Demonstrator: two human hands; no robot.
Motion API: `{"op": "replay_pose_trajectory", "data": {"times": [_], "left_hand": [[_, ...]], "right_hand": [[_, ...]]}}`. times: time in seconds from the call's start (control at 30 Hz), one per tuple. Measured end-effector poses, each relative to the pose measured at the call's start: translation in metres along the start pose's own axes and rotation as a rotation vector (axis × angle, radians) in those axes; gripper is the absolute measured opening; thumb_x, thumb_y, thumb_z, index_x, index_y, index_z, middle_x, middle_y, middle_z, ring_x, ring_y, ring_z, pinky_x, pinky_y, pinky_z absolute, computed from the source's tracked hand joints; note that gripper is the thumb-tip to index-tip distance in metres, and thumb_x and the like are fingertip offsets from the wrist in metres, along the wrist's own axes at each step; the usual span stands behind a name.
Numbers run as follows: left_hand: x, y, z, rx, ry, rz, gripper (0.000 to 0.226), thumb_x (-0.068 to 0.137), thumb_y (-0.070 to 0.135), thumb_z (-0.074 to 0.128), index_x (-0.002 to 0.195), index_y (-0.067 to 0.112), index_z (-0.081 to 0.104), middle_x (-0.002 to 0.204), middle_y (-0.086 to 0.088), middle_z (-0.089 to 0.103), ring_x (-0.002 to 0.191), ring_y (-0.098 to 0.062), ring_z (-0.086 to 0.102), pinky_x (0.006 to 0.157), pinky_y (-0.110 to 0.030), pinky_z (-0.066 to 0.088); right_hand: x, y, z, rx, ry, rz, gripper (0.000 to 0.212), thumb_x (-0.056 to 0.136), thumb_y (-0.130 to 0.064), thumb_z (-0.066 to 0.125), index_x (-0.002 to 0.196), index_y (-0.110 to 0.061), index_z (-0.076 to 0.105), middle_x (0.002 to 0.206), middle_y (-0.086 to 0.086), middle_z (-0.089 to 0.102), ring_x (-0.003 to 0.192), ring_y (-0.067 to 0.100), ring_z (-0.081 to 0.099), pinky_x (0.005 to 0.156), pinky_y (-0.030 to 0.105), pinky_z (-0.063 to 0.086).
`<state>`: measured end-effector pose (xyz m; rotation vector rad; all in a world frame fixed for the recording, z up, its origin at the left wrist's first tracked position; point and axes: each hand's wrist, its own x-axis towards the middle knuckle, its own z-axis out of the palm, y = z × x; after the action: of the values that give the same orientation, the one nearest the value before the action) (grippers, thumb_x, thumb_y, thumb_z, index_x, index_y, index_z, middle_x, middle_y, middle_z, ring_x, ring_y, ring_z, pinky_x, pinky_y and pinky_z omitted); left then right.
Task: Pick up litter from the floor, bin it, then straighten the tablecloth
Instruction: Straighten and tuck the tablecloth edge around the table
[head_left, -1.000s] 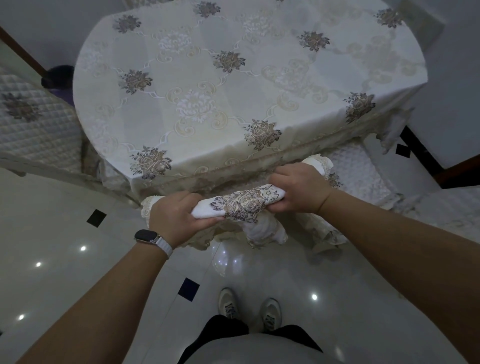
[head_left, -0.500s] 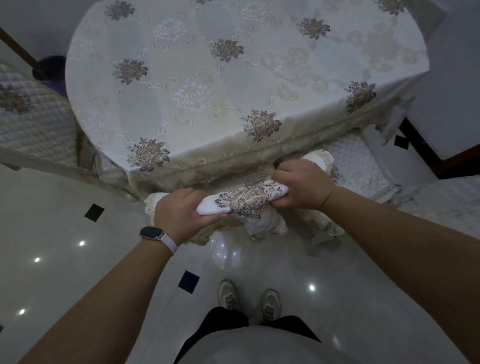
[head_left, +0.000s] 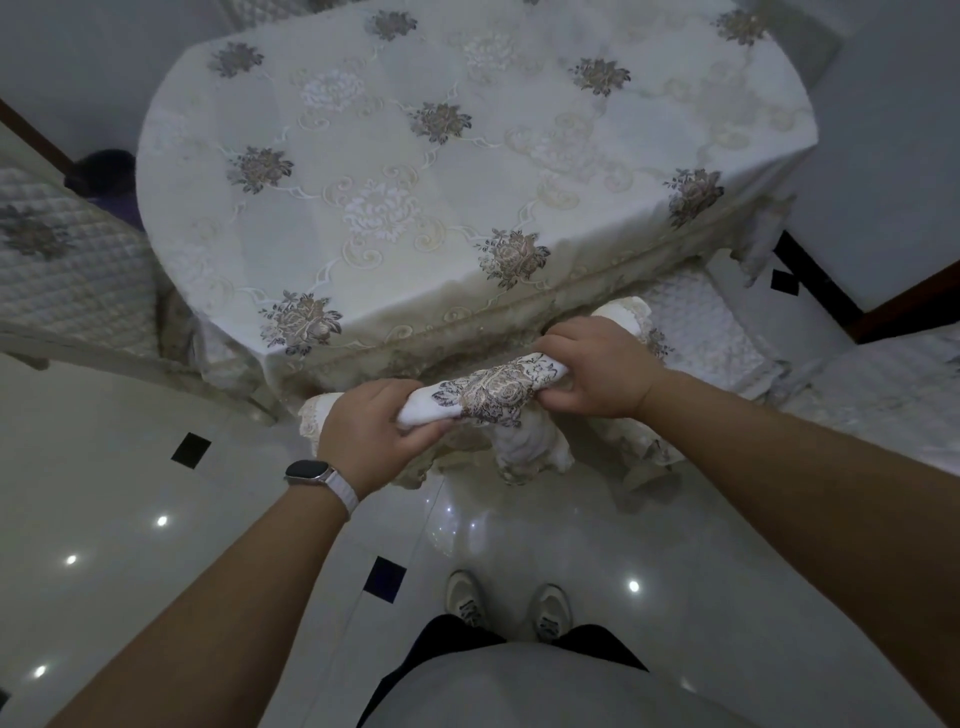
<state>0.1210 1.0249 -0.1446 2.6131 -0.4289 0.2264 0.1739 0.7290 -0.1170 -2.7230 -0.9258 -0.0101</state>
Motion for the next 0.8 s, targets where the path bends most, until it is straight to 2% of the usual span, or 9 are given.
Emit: {"op": "replay_pose_trajectory", "data": {"times": [0.17,0.4,0.53,0.63,0.8], "left_hand": [[0.001,0.009,-0.011,0.020,-0.039,0.046,0.050,0.084,0.058,0.056,0.110,0.017,0.067,0.097,0.001,0.070,0.087,-0.016,0.062,0.074,-0.027,0.046],[0.023,0.043,-0.018,0.120,-0.042,0.217,0.042,0.087,0.046,0.058,0.114,0.015,0.066,0.106,-0.003,0.068,0.096,-0.021,0.060,0.079,-0.033,0.047],[0.033,0.072,-0.007,0.155,-0.037,0.320,0.045,0.086,0.044,0.057,0.117,0.012,0.065,0.115,-0.007,0.065,0.103,-0.027,0.058,0.085,-0.038,0.045],[0.034,0.097,0.006,0.148,-0.070,0.409,0.047,0.086,0.045,0.054,0.118,0.012,0.064,0.124,-0.010,0.061,0.110,-0.030,0.056,0.089,-0.041,0.044],[0.022,0.152,0.018,0.157,-0.142,0.518,0.052,0.086,0.048,0.052,0.125,0.016,0.060,0.131,-0.011,0.058,0.122,-0.031,0.050,0.099,-0.044,0.039]], "right_hand": [[-0.011,-0.009,-0.010,-0.041,-0.045,0.087,0.051,0.080,-0.046,0.067,0.120,-0.014,0.064,0.113,0.007,0.066,0.102,0.027,0.060,0.087,0.039,0.047],[-0.042,-0.029,-0.035,-0.088,0.060,0.200,0.056,0.087,-0.055,0.051,0.121,-0.012,0.063,0.119,0.007,0.063,0.107,0.028,0.058,0.088,0.044,0.047],[-0.078,-0.034,-0.044,-0.141,0.097,0.300,0.054,0.087,-0.049,0.057,0.125,-0.011,0.060,0.127,0.010,0.060,0.115,0.029,0.056,0.095,0.044,0.045],[-0.116,-0.035,-0.051,-0.191,0.103,0.402,0.056,0.088,-0.054,0.051,0.130,-0.016,0.056,0.136,0.007,0.054,0.123,0.025,0.050,0.103,0.041,0.039],[-0.184,-0.033,-0.066,-0.252,0.158,0.506,0.056,0.086,-0.051,0.054,0.130,-0.016,0.057,0.136,0.009,0.053,0.123,0.028,0.050,0.102,0.042,0.038]]}}
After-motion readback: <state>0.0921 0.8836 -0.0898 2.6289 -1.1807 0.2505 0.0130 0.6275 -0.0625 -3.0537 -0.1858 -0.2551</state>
